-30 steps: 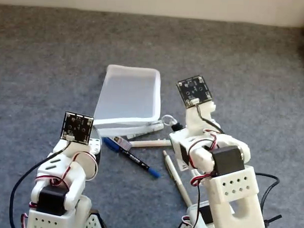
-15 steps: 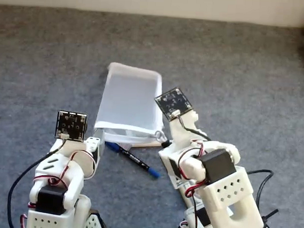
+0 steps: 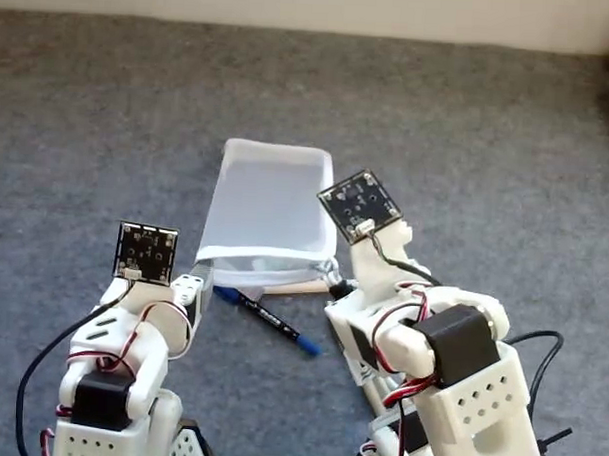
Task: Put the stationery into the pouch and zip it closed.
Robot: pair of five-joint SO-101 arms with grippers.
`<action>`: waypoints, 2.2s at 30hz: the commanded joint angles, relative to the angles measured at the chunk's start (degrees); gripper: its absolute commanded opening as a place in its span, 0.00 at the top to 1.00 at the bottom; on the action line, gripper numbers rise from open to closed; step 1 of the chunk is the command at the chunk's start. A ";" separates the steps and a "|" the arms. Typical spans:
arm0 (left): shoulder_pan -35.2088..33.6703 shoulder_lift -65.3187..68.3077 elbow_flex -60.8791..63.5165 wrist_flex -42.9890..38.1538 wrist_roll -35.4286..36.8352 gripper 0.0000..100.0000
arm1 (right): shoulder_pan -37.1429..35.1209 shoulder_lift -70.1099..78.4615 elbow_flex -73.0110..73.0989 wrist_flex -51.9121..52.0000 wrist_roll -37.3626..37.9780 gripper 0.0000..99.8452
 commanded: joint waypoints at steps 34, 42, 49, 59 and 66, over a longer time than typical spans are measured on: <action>-2.86 3.38 -17.36 10.55 -4.66 0.99 | 8.31 -1.10 -3.38 2.07 -4.40 0.85; -2.86 27.21 -34.59 16.09 -4.66 0.99 | 8.22 -1.10 -0.13 -3.91 -4.40 0.85; -7.96 35.82 -50.42 25.14 -5.01 0.99 | 8.22 -1.10 12.44 -16.92 -4.57 0.85; -16.04 40.75 -53.67 27.52 -6.15 0.99 | 7.87 -1.01 24.66 -28.00 -4.84 0.85; -16.66 44.97 -53.67 27.52 -4.75 0.99 | 0.84 -1.01 32.13 -32.22 -4.84 0.85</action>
